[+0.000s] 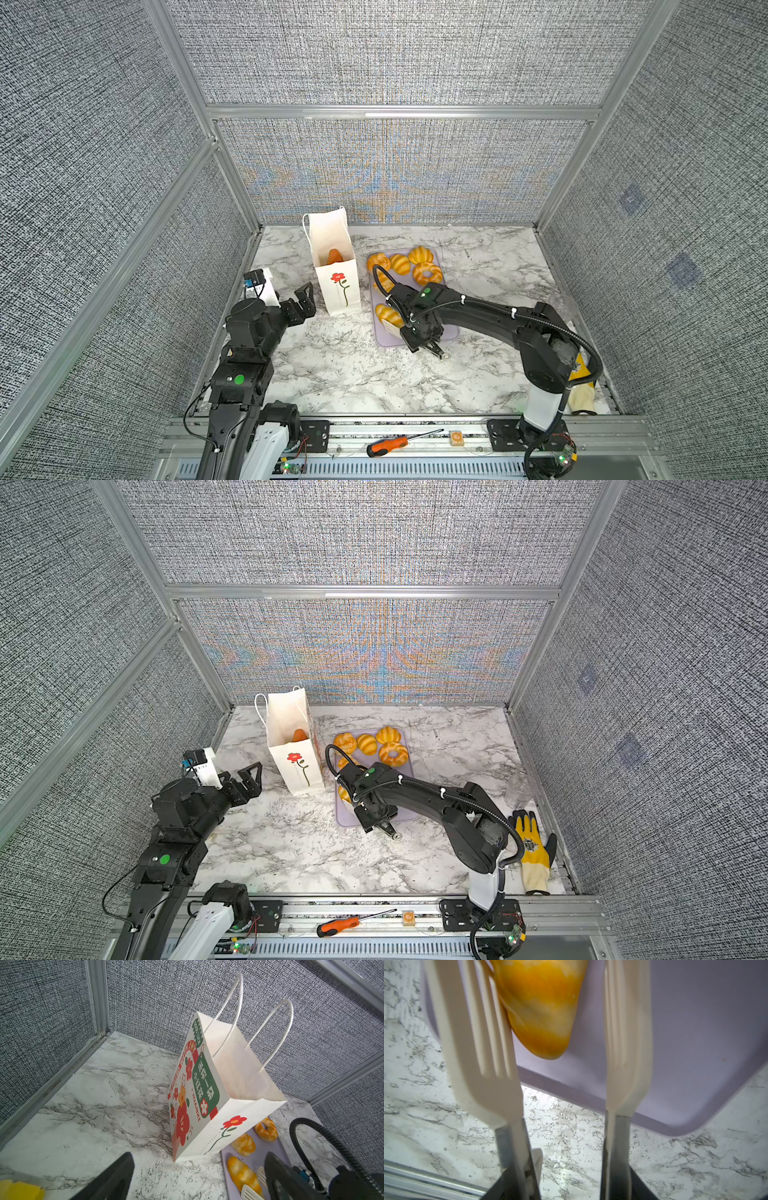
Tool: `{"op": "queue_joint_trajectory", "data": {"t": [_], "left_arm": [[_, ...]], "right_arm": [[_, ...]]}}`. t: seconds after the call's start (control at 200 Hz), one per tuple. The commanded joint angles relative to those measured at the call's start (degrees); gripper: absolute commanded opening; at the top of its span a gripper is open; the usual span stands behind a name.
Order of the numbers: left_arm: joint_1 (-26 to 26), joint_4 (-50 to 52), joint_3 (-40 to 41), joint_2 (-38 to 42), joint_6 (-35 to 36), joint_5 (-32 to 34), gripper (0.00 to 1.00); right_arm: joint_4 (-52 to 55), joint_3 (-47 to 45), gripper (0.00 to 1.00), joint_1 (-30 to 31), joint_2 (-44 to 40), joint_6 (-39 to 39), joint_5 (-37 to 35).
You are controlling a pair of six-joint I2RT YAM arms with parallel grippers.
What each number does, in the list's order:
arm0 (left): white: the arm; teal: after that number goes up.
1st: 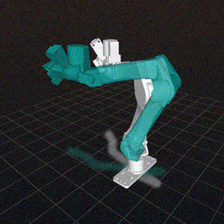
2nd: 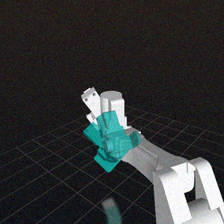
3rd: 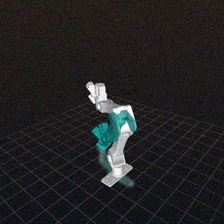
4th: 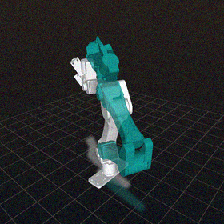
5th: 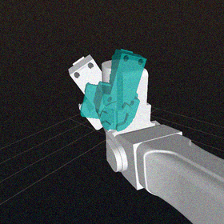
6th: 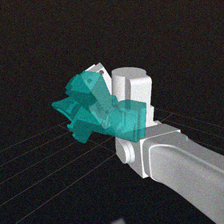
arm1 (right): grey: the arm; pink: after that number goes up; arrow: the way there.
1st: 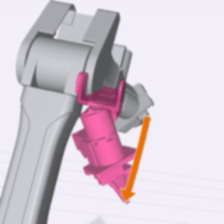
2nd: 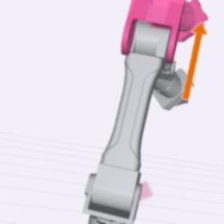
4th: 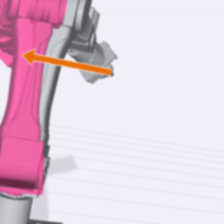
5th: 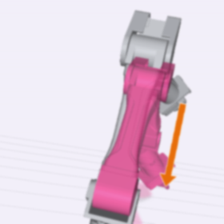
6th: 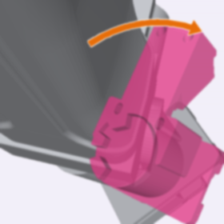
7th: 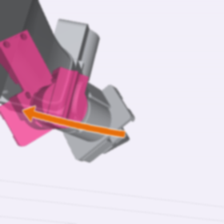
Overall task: Pack bread into a paper bag
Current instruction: Pick up the bread from the tray.
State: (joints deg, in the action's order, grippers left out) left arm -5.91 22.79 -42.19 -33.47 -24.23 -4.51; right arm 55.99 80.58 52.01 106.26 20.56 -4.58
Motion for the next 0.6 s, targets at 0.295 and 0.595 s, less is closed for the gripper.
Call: {"op": "queue_joint_trajectory", "data": {"t": [0.295,0.595], "left_arm": [[-0.03,-0.24,-0.26,-0.01,-0.16,0.72,0.99],[-0.06,-0.55,-0.44,-0.19,-0.12,1.09,0.99]], "right_arm": [[1.60,0.37,0.53,-0.39,0.70,-2.83,0.67],[2.20,0.27,0.39,-0.40,-0.73,-3.92,0.44]]}}
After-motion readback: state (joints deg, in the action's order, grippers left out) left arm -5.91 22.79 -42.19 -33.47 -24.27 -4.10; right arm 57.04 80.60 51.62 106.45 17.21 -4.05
